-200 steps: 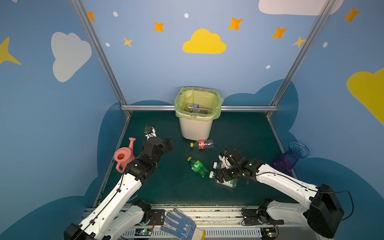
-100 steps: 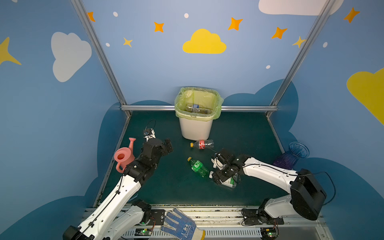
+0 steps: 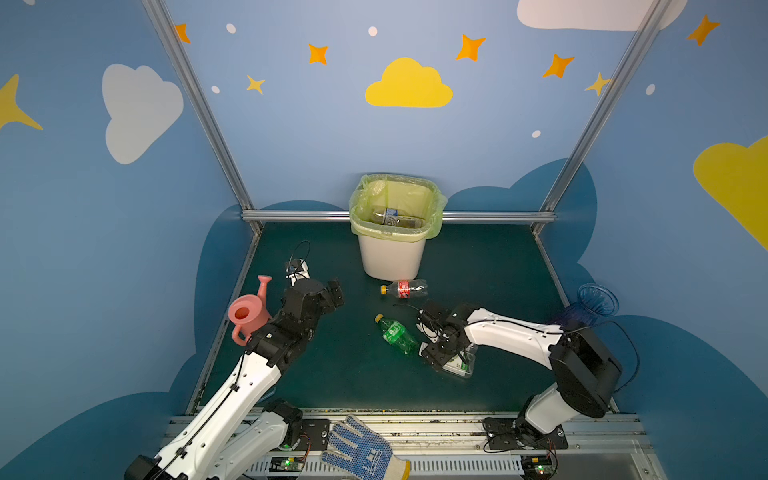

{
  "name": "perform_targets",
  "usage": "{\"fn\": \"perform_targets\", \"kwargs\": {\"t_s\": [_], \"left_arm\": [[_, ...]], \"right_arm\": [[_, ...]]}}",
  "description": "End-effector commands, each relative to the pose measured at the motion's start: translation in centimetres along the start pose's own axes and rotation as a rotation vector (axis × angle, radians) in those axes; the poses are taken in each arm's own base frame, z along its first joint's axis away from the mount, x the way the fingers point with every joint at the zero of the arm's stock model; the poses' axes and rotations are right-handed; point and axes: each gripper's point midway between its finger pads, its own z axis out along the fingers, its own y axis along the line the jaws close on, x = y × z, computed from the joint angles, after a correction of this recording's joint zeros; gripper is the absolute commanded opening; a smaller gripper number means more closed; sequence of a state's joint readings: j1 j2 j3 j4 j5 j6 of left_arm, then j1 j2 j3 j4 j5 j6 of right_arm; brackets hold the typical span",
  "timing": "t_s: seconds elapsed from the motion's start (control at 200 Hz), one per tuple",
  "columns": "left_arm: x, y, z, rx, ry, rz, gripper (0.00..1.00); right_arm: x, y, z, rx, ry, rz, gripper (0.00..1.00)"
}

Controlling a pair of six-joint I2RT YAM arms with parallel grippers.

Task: Throw the plastic bottles in the bin
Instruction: 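Lower the right gripper and close it on the second lime-label bottle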

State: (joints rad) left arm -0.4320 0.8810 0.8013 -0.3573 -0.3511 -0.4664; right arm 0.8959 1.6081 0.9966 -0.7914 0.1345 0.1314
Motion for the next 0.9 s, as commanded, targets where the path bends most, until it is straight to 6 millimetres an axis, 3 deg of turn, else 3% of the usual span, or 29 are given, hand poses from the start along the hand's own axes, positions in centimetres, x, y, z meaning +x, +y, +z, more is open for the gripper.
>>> {"fn": "perform_targets", "kwargs": {"t_s": [0.0, 0.095, 0.295, 0.421, 0.551, 0.671, 0.891], "left_arm": [[0.2, 0.8, -0.1, -0.028, -0.002, -0.001, 1.0], [0.2, 1.0, -0.2, -0.033, -0.004, -0.002, 1.0], [0.4, 1.2, -0.2, -0.04, -0.003, -0.003, 1.0], [0.5, 1.3, -0.2, -0.041, -0.004, -0.004, 1.0], [0.6, 1.4, -0.2, -0.041, -0.004, -0.009, 1.0], [0.6, 1.5, -0.3, -0.042, -0.003, -0.007, 1.0], [0.7, 1.7, -0.4, -0.046, -0.004, -0.01, 1.0]], "right_arm": [[0.5, -0.8, -0.2, 0.052, 0.055, 0.008, 0.86], [0.8, -1.9, 0.0, 0.106, 0.095, 0.051, 0.75], [1.2, -1.9, 0.5, 0.06, 0.131, 0.131, 0.66], [1.4, -1.9, 0.4, 0.055, 0.144, 0.164, 0.67], [1.5, -1.5, 0.2, 0.038, 0.151, 0.165, 0.82], [1.8, -1.3, -0.1, 0.041, 0.152, 0.16, 0.88], [2.7, -0.9, 0.9, 0.016, 0.191, 0.156, 0.83]]}}
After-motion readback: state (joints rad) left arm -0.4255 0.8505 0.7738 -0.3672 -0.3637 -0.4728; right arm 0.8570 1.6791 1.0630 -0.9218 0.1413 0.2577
